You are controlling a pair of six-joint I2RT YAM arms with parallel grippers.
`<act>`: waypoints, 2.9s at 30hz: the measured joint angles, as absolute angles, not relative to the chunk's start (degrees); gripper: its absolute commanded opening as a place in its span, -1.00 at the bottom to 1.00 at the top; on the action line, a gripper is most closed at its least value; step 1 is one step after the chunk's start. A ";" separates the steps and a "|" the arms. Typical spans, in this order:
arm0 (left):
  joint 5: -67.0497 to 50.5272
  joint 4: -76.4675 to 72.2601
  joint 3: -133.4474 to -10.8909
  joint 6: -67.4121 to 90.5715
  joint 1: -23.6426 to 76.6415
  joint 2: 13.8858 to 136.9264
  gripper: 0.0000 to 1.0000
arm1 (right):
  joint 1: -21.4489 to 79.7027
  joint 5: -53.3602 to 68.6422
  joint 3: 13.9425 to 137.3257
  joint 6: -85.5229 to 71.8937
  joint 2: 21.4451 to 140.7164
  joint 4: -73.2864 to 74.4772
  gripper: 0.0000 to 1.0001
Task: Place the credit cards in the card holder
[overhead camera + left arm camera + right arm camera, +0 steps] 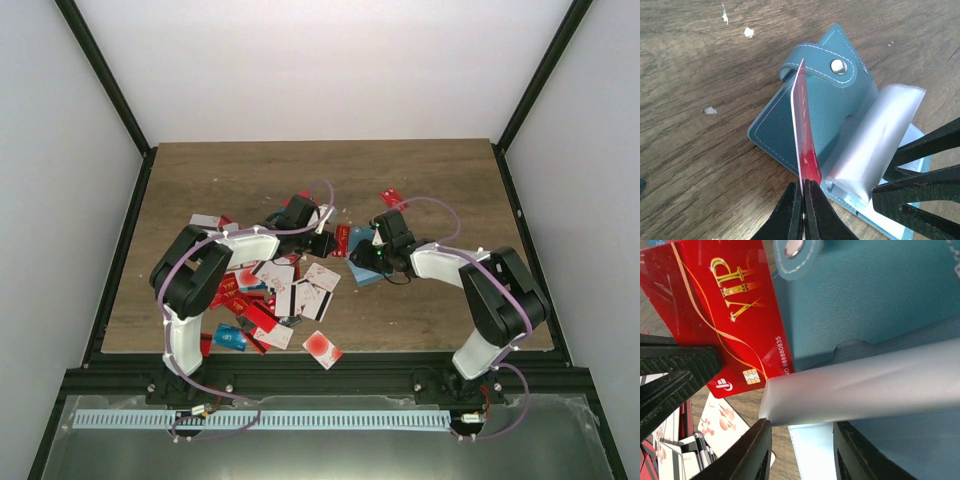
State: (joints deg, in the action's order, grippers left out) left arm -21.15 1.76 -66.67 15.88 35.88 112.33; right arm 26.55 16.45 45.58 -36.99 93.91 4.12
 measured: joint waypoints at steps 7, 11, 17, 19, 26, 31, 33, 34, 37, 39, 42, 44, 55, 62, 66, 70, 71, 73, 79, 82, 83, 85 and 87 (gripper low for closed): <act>-21.50 0.86 -65.73 16.29 35.88 112.18 -0.92 | 26.13 15.29 45.63 -37.56 93.08 4.71 0.05; -21.76 0.64 -65.23 16.32 35.90 111.79 -0.92 | 25.87 14.70 46.04 -38.11 92.60 5.02 0.06; -22.02 0.64 -64.60 16.47 36.03 111.39 -0.92 | 25.56 14.20 46.13 -39.09 92.60 5.06 0.26; -22.06 0.49 -64.42 16.47 36.03 111.35 -0.92 | 25.50 14.31 46.13 -39.53 92.55 4.99 0.37; -22.02 0.21 -63.94 16.58 36.18 111.04 -0.92 | 25.30 14.13 46.13 -40.12 90.43 4.67 0.40; -21.93 0.23 -63.81 16.69 36.67 110.52 -0.92 | 25.30 13.19 46.13 -41.01 90.11 4.84 0.24; -21.93 0.34 -63.59 16.71 36.80 110.45 -0.92 | 25.28 12.82 46.13 -41.41 90.26 4.89 0.03; -21.96 0.47 -63.53 16.73 36.84 110.45 -0.92 | 25.28 12.73 46.13 -41.69 90.43 4.93 -0.09; -21.96 0.54 -63.48 16.78 36.95 110.41 -0.92 | 25.21 12.27 46.15 -41.87 91.33 5.08 -0.38; -21.91 0.45 -63.35 16.82 37.01 110.32 -0.92 | 25.19 12.14 46.15 -42.04 92.03 5.17 -0.51; -21.96 0.43 -62.92 16.93 37.15 110.06 -0.92 | 25.21 12.05 46.57 -41.60 93.10 5.63 -0.73; -21.96 0.47 -62.54 17.04 37.39 109.71 -0.92 | 25.19 12.10 47.44 -41.17 94.08 6.22 -0.87; -21.98 6.46 -60.18 18.11 39.22 104.51 -0.92 | 25.19 12.38 52.88 -33.06 94.80 17.39 -0.99; -22.50 8.73 -57.60 20.01 39.42 99.35 -0.92 | 25.23 12.21 53.17 -26.98 94.30 26.92 -0.99; -23.64 8.58 -56.55 21.28 39.44 97.71 -0.92 | 25.80 12.12 53.17 -25.28 92.44 30.52 -0.99; -24.60 8.03 -56.45 22.02 39.44 97.80 -0.92 | 27.22 12.08 53.19 -24.40 91.44 32.40 -0.99; -24.80 7.66 -56.42 22.11 39.44 98.00 -0.92 | 27.77 12.08 53.21 -24.23 91.44 32.73 -0.99; -25.19 6.35 -56.14 22.33 39.44 98.70 -0.92 | 28.75 12.16 53.23 -24.12 91.44 33.17 -0.99; -25.80 4.05 -54.06 22.55 39.42 101.71 -0.92 | 30.17 12.88 54.43 -24.47 92.97 32.82 -0.75; -25.85 3.01 -53.69 22.55 39.42 102.17 -0.92 | 30.24 15.27 54.68 -25.26 93.97 30.70 -0.56; -25.96 2.70 -53.63 22.55 39.44 102.17 -0.92 | 30.26 16.25 54.68 -25.54 94.21 29.89 -0.49; -26.04 2.31 -53.43 22.55 39.44 102.17 -0.92 | 30.26 18.72 54.68 -26.11 94.72 27.83 -0.37; -26.06 2.00 -53.21 22.55 39.44 102.17 -0.92 | 30.33 21.02 54.68 -26.59 95.18 25.47 -0.29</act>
